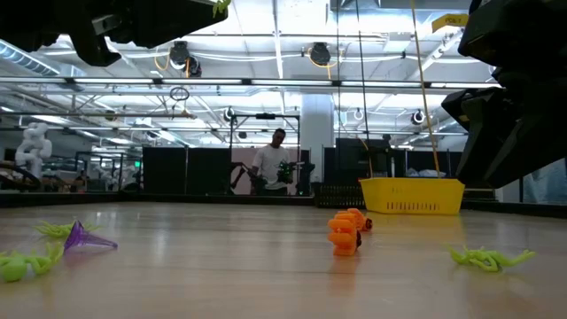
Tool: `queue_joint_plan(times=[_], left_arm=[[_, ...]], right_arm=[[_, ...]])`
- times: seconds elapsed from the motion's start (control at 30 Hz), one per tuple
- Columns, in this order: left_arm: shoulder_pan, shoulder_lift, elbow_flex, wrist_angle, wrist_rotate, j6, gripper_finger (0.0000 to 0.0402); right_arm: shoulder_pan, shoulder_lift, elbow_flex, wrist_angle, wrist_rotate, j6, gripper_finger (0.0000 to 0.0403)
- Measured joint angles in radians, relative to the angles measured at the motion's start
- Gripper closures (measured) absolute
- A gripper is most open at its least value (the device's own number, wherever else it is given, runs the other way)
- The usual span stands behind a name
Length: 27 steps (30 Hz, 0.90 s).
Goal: Sort Halloween decoration
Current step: Put the green spider toy into the black basket
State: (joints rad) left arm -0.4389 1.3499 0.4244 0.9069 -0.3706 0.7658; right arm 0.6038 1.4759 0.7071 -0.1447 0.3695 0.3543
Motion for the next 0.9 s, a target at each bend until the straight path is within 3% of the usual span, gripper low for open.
queue_joint_plan(times=[0.4,0.9], left_arm=[[0.000,0.000,0.000,0.000,0.000,-0.142,0.0402],[0.000,0.000,0.000,0.000,0.000,-0.579,0.0402]], right_arm=[[0.000,0.000,0.000,0.000,0.000,0.000,0.0279],[0.000,0.000,0.000,0.000,0.000,0.000,0.0279]])
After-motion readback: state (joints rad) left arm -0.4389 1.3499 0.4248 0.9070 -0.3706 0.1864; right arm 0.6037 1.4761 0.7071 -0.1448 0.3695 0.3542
